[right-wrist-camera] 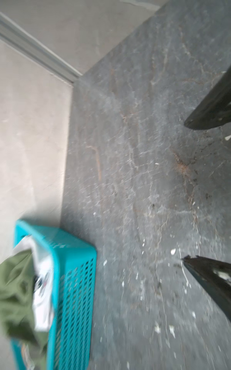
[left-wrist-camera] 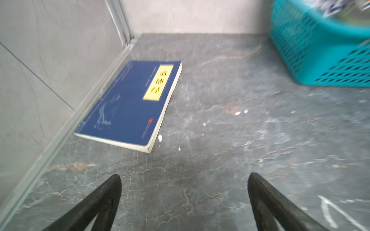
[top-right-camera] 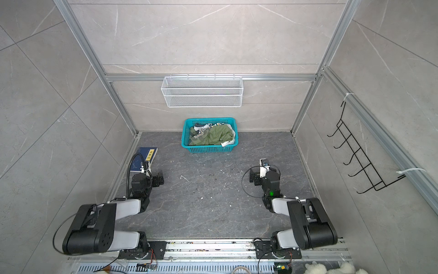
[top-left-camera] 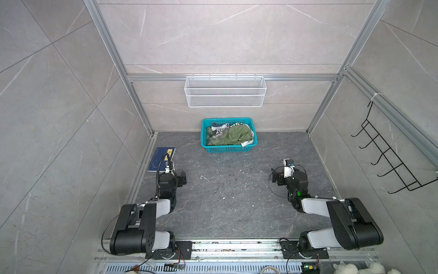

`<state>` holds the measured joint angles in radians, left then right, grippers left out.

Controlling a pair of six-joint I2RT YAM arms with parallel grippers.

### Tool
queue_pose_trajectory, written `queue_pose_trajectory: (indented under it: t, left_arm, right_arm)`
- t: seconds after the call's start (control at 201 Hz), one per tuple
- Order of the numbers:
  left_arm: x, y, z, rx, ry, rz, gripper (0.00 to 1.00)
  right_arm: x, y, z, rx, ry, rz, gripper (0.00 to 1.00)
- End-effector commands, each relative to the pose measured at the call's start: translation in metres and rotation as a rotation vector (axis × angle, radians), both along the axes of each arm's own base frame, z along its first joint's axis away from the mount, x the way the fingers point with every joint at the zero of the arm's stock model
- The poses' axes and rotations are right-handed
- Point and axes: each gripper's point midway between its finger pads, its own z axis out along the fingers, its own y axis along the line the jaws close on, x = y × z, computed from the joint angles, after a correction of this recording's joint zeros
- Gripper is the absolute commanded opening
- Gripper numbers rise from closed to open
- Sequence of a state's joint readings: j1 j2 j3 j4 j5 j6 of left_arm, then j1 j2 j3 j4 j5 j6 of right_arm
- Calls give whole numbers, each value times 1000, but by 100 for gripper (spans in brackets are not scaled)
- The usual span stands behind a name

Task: Fold and stack tank tops
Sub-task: Pick up the tank top from the basket.

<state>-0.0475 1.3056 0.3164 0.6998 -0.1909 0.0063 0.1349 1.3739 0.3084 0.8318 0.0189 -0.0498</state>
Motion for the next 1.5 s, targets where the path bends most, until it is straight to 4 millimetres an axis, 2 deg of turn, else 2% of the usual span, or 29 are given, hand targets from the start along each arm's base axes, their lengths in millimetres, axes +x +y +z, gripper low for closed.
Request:
queue_pose_trajectory:
  t: [0.0,0.07,0.154,0.244,0.353,0.473,0.523,0.592,0.662,0.796,0.961,1.085,1.319,1.493]
  left_arm:
    - [-3,0,47,-29,-42,64,100]
    - [-9,-3,70,-116,-74,85,100]
    - [-18,0,89,-265,-71,162,100]
    - [-26,-3,103,-387,-35,199,100]
    - [-39,-8,113,-489,29,226,100]
    - [-59,-6,102,-566,110,298,100]
    - [-60,-13,97,-580,131,260,100]
    - [-56,-29,90,-605,166,181,100]
    - [-49,-47,85,-633,218,95,100]
    - [-23,-79,81,-665,311,-15,100]
    - [21,-135,87,-528,406,-152,99]
    - [57,-172,84,-455,437,-208,98]
    - [135,-221,75,-393,422,-251,90]
    - [187,-230,65,-268,383,-209,83]
  right_arm:
    - [-14,13,27,-13,-24,62,99]
    - [-22,18,51,29,-45,86,99]
    - [-32,25,92,96,-100,123,99]
    - [-42,27,125,187,-86,119,99]
    - [-57,18,153,271,-22,47,99]
    - [-74,6,165,317,6,-23,99]
    - [-81,-3,165,342,18,-80,99]
    - [-89,-24,154,397,56,-228,100]
    - [-94,-24,147,384,81,-224,100]
    - [-98,-3,138,406,139,-117,100]
    - [-106,14,136,468,171,-28,100]
    - [-110,20,135,499,193,2,100]
    - [-120,32,125,521,200,77,100]
    - [-122,37,114,534,202,105,99]
